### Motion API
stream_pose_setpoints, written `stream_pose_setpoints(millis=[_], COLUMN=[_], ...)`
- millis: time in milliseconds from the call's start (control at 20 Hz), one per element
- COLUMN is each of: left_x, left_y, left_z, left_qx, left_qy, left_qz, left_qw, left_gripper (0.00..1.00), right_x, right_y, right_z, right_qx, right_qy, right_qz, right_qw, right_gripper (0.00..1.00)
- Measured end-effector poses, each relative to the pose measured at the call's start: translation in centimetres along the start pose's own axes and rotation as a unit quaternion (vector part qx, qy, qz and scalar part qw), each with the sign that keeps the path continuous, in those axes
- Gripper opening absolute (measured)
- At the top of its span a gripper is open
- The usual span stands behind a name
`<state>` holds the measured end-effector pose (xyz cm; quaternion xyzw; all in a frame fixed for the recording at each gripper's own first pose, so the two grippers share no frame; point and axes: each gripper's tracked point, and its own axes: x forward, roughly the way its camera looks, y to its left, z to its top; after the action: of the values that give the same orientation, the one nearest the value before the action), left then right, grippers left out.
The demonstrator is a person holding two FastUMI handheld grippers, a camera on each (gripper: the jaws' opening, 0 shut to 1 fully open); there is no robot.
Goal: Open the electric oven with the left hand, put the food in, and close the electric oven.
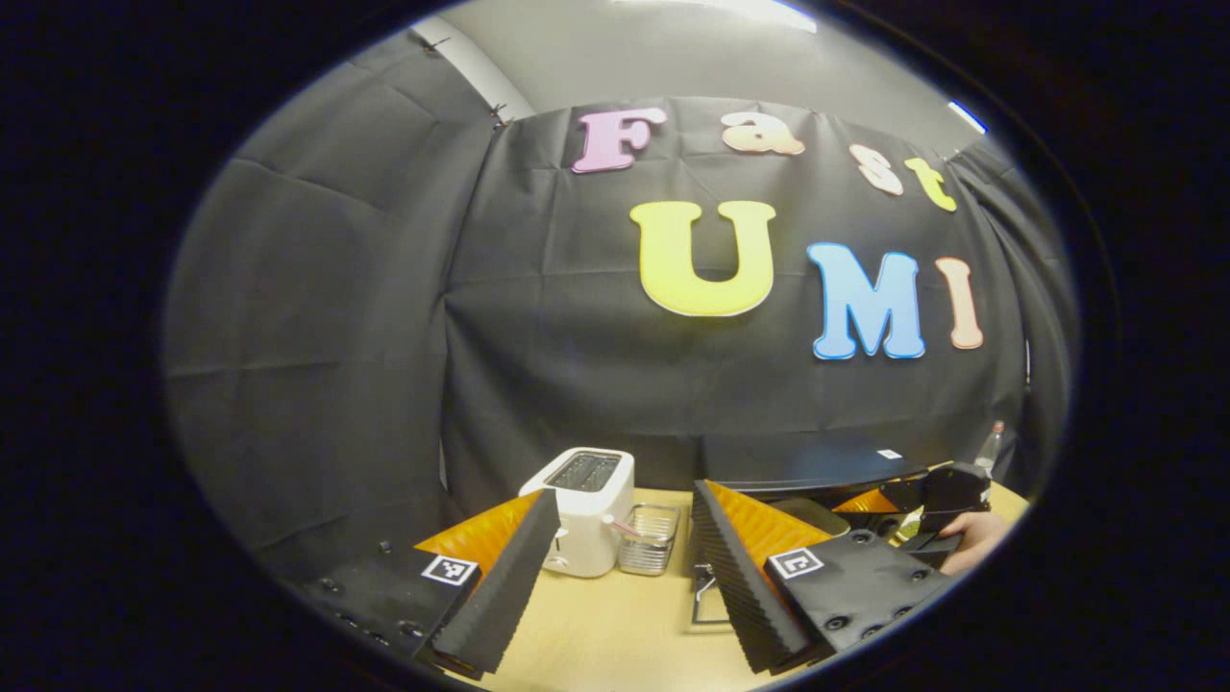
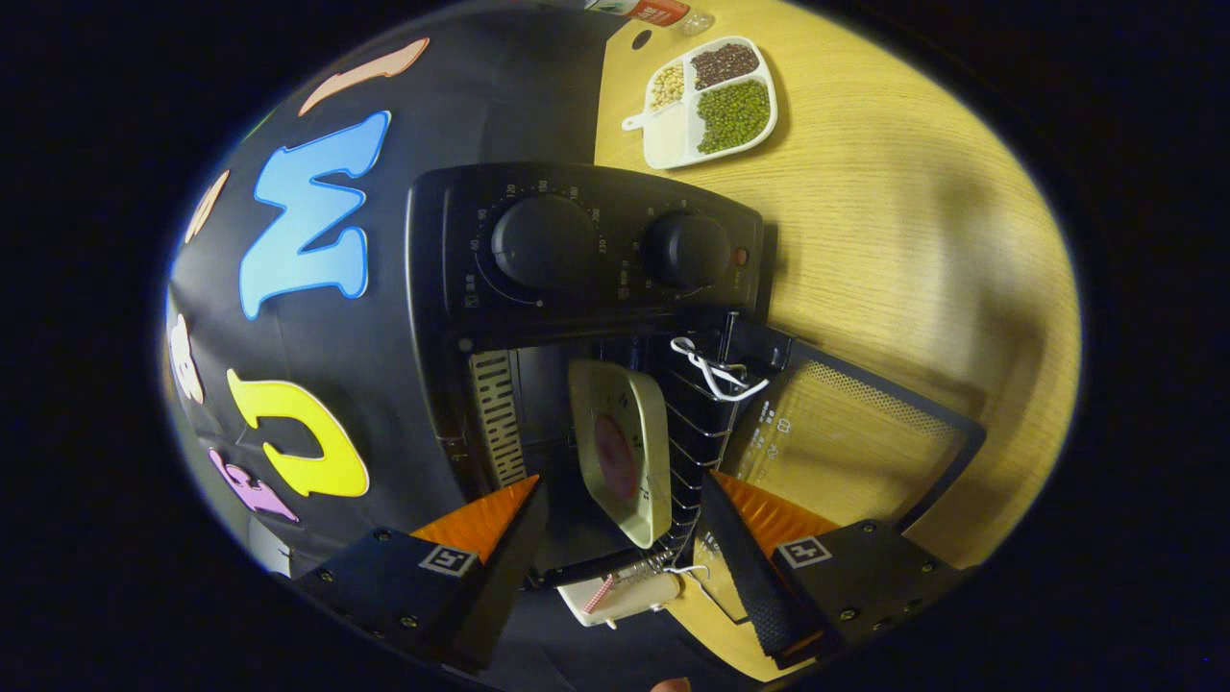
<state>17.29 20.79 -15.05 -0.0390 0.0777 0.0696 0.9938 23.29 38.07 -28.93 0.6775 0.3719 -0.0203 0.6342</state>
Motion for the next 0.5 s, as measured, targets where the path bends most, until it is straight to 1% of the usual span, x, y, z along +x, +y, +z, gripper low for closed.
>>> stream_pose_setpoints(millis=[150, 250, 350, 450, 500], left_x=[-0.6, -1.2, -1.7, -2.5, -2.8], left_y=[-2.3, -3.7, -5.4, -7.2, -8.1], left_z=[-0.5, -1.6, -2.6, -4.0, -4.8], left_qx=[-0.007, -0.012, -0.011, -0.013, -0.012], left_qy=[0.004, 0.012, 0.023, 0.037, 0.045], left_qz=[-0.018, -0.028, -0.037, -0.050, -0.056], left_qw=[1.000, 0.999, 0.999, 0.998, 0.997], left_gripper=[1.00, 0.99, 1.00, 1.00, 1.00], right_x=[-2.5, -4.5, -6.6, -8.9, -10.1], right_y=[0.2, -0.2, -0.7, -0.3, -0.3], right_z=[-0.9, -0.9, -0.1, 1.3, 1.9], right_qx=[-0.030, -0.064, -0.114, -0.165, -0.194], right_qy=[0.037, 0.056, 0.052, 0.033, 0.028], right_qz=[0.010, 0.010, 0.006, 0.022, 0.027], right_qw=[0.999, 0.996, 0.992, 0.985, 0.980], right_gripper=[0.97, 0.97, 0.97, 0.97, 0.97])
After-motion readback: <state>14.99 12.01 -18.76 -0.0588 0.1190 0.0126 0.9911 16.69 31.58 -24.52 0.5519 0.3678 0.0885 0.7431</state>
